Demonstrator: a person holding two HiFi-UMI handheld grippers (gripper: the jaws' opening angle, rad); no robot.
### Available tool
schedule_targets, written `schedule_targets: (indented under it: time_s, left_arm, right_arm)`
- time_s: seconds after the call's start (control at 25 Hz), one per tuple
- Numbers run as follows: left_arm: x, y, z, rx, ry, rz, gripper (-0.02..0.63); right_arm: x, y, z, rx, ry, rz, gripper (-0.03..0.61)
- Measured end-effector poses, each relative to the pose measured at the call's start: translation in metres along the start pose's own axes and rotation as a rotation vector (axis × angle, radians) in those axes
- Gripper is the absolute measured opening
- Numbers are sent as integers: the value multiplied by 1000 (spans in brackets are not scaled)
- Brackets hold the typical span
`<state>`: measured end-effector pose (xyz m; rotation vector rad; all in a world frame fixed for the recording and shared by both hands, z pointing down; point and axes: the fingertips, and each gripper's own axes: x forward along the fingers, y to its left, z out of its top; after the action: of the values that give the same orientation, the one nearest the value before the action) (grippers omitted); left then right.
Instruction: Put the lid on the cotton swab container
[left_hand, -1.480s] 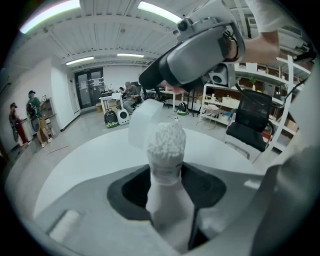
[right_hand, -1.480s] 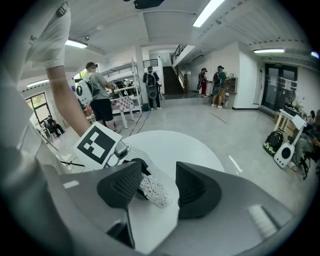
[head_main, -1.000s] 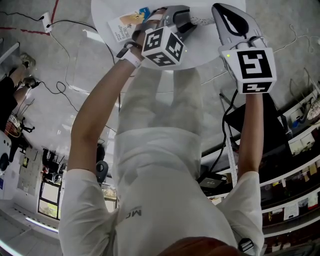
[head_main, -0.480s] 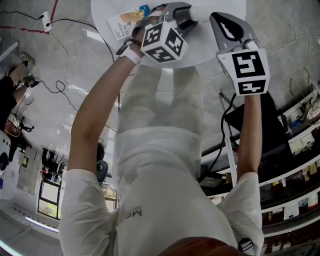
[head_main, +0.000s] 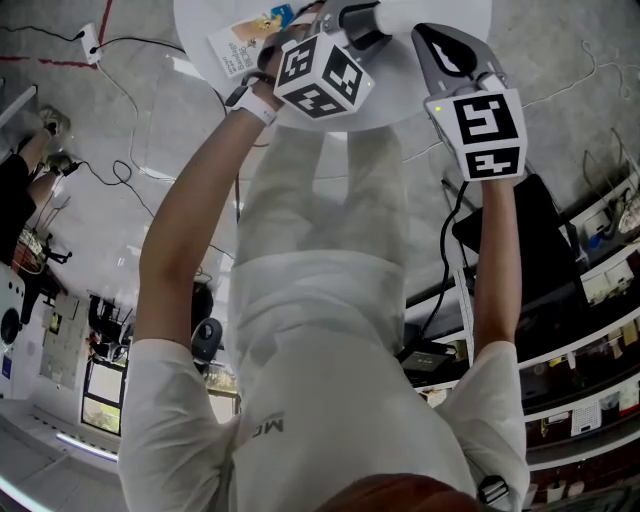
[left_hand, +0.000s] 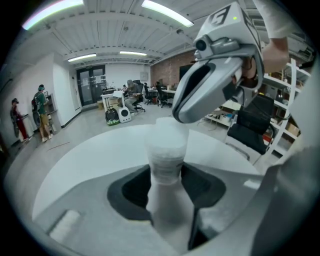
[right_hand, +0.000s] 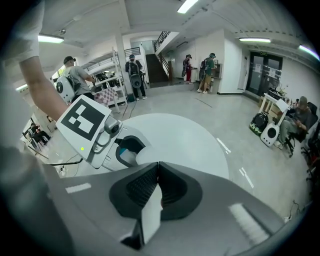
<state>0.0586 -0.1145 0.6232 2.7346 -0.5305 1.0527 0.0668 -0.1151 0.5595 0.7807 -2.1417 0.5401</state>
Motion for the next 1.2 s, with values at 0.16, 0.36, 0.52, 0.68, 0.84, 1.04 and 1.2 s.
schedule_targets:
  time_s: [0.16, 0.36, 0.52, 0.68, 0.84, 1.04, 1.2]
  left_arm:
    - [1, 1, 0, -5, 1, 2, 190]
    - [0, 0, 0, -5, 1, 0, 190]
    - [2, -1, -2, -12, 8, 10, 201]
    - [2, 1, -3, -32, 32, 26, 235]
    - [-7, -2, 1, -47, 38, 36, 284]
    - [-33, -2, 15, -73, 11, 68, 280]
    - [-66, -6, 34, -118, -34, 63, 207]
  right_arm:
    - [1, -1, -1, 3, -9, -28, -10]
    - [1, 0, -1, 1, 0, -54, -11]
    - [3, 0, -3, 26, -5, -39, -9]
    - [2, -1, 1, 7, -5, -48, -1]
    - [-11, 0, 5, 2, -22, -52, 8]
    - [-26, 10, 16, -9, -43, -43, 7]
    - [-41, 26, 30, -5, -75, -34, -12]
